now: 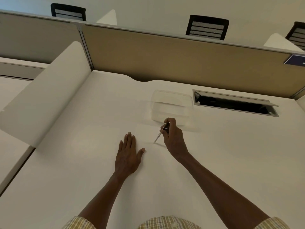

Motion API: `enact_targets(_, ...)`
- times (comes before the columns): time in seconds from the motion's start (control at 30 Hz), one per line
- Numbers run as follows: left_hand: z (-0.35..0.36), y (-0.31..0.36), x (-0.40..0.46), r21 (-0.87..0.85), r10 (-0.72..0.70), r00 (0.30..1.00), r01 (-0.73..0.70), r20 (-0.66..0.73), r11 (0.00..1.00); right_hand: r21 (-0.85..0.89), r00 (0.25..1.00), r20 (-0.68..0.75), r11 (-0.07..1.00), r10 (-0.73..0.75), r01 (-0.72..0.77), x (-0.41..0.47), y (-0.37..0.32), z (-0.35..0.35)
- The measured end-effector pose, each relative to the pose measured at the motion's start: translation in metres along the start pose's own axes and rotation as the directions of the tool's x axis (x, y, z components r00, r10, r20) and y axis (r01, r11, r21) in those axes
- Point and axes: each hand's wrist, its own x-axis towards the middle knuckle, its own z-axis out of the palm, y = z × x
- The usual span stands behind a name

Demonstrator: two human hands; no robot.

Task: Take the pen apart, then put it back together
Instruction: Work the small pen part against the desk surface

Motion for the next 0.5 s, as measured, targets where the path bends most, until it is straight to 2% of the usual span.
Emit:
enact_targets(0.17,0.0033,-0.002,0.0003,-0.002,0.004,1.0,-0.004,-0.018,1.0,-0.131,0.993,0.082,0.987,-0.079,0.089,-0.0027,-0.0052,0.0013)
enact_targets(0.3,0.0049,-0.0029,0.0013,0.016,0.004,1.0,-0.004,-0.013,1.0,-0.149,0.982,0.134,0.977,-0.134,0.154,-0.0044,-0.0072,0.0015)
enact_targets(0.5,0.0049,-0.0033,0.0011,0.017,0.001,1.0,-0.001,-0.01,1.0,-0.192,0.969,0.087,0.95,-0.232,0.245,0.0006,-0.0106,-0.0032)
